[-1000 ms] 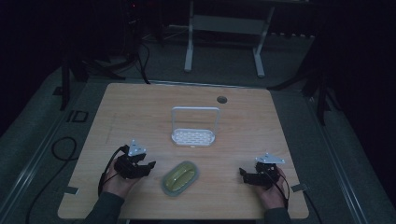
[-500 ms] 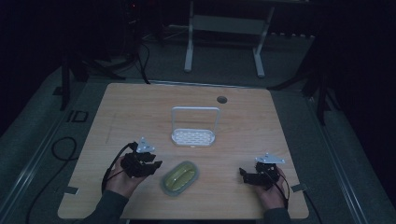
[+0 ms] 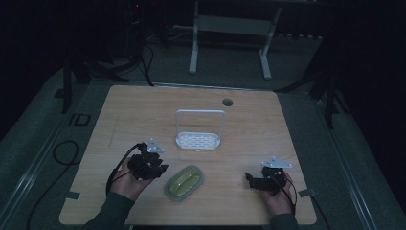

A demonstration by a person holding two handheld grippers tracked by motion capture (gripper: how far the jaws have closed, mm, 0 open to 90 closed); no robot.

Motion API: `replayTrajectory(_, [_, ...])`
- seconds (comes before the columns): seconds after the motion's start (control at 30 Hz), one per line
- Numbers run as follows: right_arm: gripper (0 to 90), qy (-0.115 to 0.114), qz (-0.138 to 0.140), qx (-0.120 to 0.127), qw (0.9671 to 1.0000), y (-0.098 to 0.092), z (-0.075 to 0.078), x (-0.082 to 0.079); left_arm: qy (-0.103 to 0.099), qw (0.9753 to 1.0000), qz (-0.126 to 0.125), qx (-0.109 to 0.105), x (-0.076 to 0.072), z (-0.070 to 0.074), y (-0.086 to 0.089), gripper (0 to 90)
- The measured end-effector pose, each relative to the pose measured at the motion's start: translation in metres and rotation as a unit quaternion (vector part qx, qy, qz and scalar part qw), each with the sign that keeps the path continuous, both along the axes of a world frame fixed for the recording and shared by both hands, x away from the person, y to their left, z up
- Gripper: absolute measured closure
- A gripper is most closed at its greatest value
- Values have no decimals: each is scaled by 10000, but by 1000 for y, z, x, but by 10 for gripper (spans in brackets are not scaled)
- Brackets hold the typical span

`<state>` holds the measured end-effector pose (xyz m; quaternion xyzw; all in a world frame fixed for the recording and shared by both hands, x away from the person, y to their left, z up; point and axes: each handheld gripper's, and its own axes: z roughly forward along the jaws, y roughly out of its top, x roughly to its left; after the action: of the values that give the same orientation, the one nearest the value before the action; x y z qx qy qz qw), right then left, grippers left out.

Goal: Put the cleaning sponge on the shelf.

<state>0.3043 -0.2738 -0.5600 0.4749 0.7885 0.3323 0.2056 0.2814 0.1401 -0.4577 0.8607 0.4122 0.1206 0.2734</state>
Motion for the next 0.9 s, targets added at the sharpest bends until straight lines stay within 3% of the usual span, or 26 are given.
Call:
replayTrajectory(0.33, [121, -1, 0, 3, 10000, 0, 0, 0, 169, 9996, -189, 151, 1, 10, -14, 699])
replayTrajectory(0.9, [120, 0, -9, 10, 10000, 0, 0, 0, 497, 9967, -443, 458, 3, 24, -31, 667])
